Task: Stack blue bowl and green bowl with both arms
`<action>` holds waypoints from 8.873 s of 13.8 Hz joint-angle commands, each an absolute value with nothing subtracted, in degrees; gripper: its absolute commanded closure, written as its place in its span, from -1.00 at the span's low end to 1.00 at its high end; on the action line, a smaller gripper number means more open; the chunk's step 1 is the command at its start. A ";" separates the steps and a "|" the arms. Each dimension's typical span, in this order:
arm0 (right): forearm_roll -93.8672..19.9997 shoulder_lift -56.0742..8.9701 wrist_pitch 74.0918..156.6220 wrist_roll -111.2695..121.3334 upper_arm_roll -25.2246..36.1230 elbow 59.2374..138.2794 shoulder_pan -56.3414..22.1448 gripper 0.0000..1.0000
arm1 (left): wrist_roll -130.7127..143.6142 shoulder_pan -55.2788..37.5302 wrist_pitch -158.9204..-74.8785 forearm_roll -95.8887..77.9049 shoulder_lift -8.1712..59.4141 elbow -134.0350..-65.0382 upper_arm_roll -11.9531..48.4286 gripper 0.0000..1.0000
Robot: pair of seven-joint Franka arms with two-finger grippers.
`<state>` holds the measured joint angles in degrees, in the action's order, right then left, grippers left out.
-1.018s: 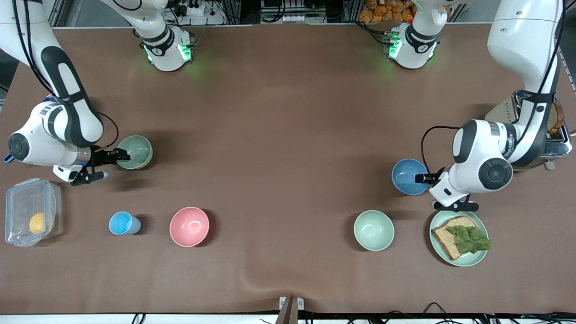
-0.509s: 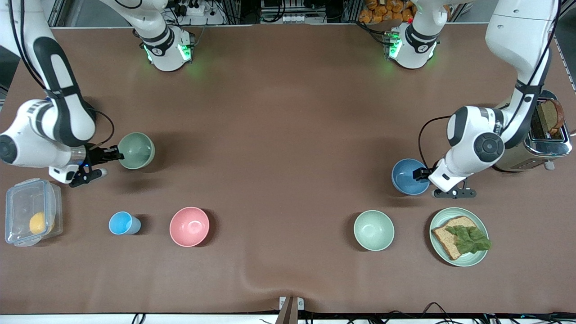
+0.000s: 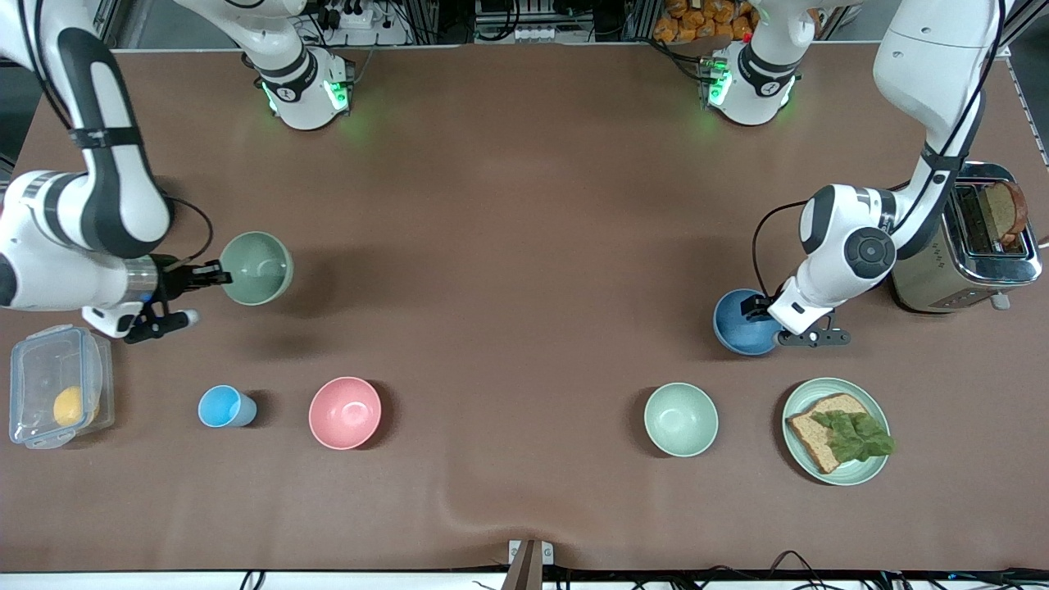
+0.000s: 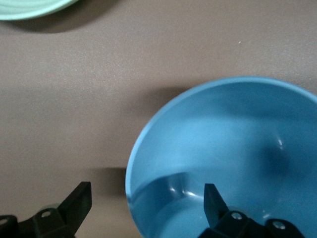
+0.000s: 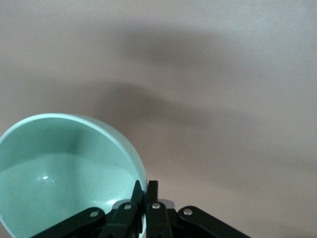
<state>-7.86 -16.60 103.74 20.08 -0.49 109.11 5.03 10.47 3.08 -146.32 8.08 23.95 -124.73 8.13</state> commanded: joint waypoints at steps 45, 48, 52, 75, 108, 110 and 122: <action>-34.06 -28.11 124.89 -77.43 0.00 106.79 -31.55 -1.00 | 24.35 7.82 -137.72 -20.48 10.46 -110.04 17.75 1.00; -44.10 -32.07 132.60 -76.20 -0.09 107.23 -32.43 -1.00 | 23.65 7.30 -137.81 -20.30 10.90 -109.86 17.75 1.00; -53.52 -34.71 136.40 -74.18 -0.09 107.23 -33.22 -1.00 | 24.60 6.86 -137.55 -19.78 10.99 -110.13 20.20 1.00; -69.96 -36.12 141.68 -61.08 -0.09 109.16 -35.60 -1.00 | 51.50 -15.55 -129.64 -2.20 31.02 -102.66 26.02 1.00; -61.82 -32.18 133.28 -57.83 0.87 113.73 -30.87 -1.00 | 53.79 -7.92 -102.95 6.05 27.16 -83.16 25.58 -1.00; -55.84 -30.42 123.54 -57.92 2.54 113.38 -27.35 -1.00 | 52.39 -4.15 -100.64 8.17 24.80 -82.18 25.75 -1.00; -27.87 -26.98 87.84 -42.66 5.71 101.62 -7.14 -1.00 | 24.36 2.29 -86.23 4.04 7.93 -85.24 18.73 -1.00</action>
